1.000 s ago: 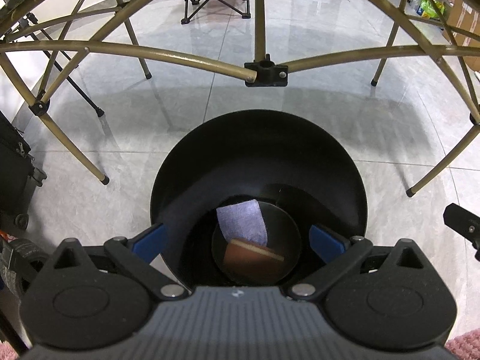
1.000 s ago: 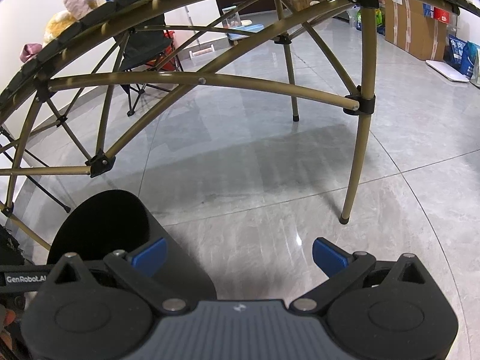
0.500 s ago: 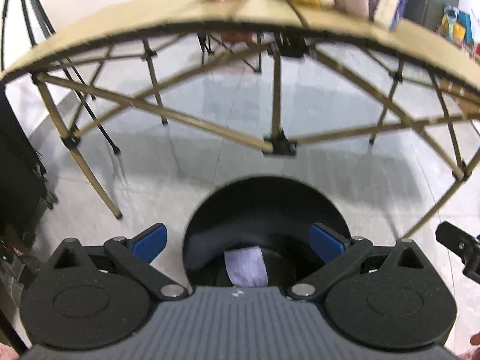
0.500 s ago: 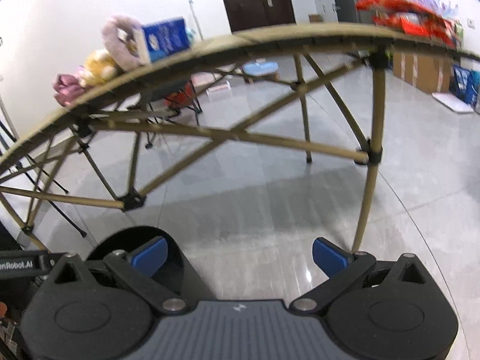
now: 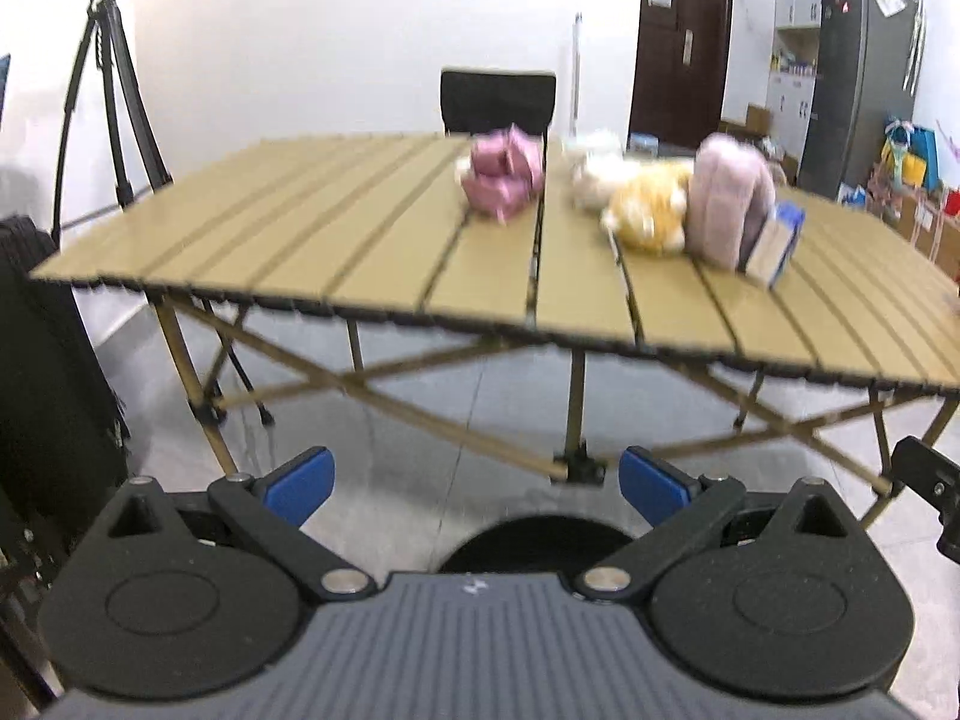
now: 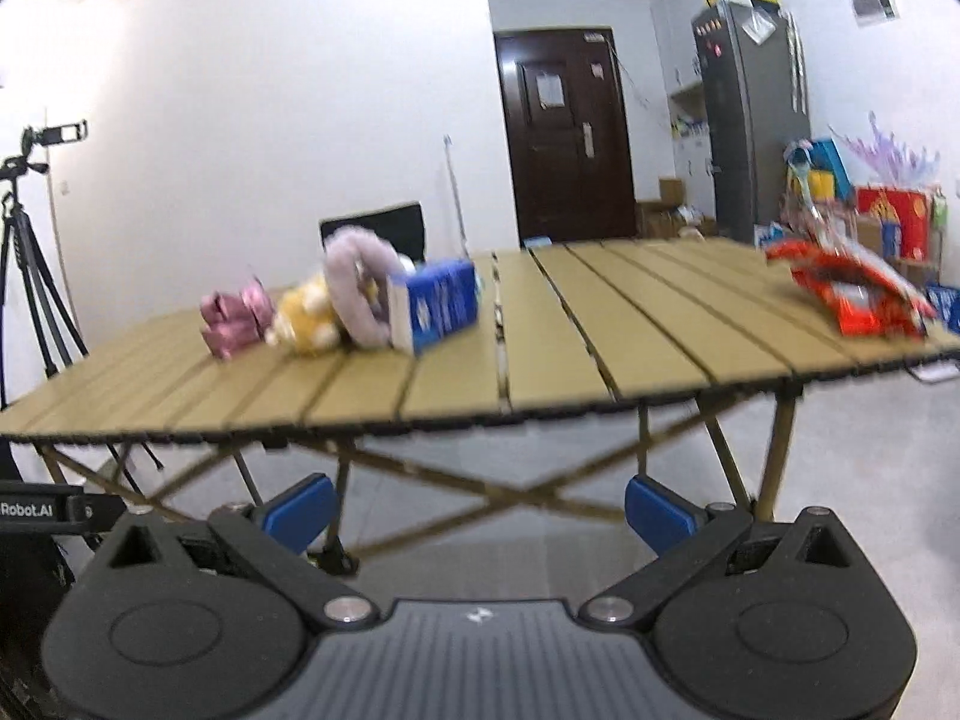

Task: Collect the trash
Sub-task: 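Move both empty tools back toward the table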

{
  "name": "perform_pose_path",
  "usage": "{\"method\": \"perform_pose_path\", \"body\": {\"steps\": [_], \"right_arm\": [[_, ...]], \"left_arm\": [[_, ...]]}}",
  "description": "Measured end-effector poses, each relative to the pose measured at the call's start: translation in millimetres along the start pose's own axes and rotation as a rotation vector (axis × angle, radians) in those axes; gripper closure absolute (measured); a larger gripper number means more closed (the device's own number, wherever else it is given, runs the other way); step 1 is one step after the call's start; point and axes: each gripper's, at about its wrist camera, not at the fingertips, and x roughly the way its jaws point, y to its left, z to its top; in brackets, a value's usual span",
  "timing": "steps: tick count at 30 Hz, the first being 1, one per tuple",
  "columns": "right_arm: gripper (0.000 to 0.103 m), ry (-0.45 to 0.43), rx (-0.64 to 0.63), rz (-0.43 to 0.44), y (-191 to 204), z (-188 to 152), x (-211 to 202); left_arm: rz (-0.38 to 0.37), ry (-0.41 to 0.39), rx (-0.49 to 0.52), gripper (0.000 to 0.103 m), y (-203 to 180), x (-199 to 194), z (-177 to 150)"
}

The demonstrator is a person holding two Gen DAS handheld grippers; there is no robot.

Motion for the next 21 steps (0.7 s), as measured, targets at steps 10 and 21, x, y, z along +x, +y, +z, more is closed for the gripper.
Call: {"method": "perform_pose_path", "body": {"steps": [10, 21], "right_arm": [[0.000, -0.140, -0.048, -0.065, 16.3, 44.5, 16.5], [0.000, -0.140, -0.049, -0.095, 20.2, 72.0, 71.0]], "left_arm": [[-0.003, -0.086, -0.017, 0.000, 0.7, -4.3, 37.7], [-0.036, -0.108, 0.018, 0.000, -12.6, 24.5, 71.9]]}}
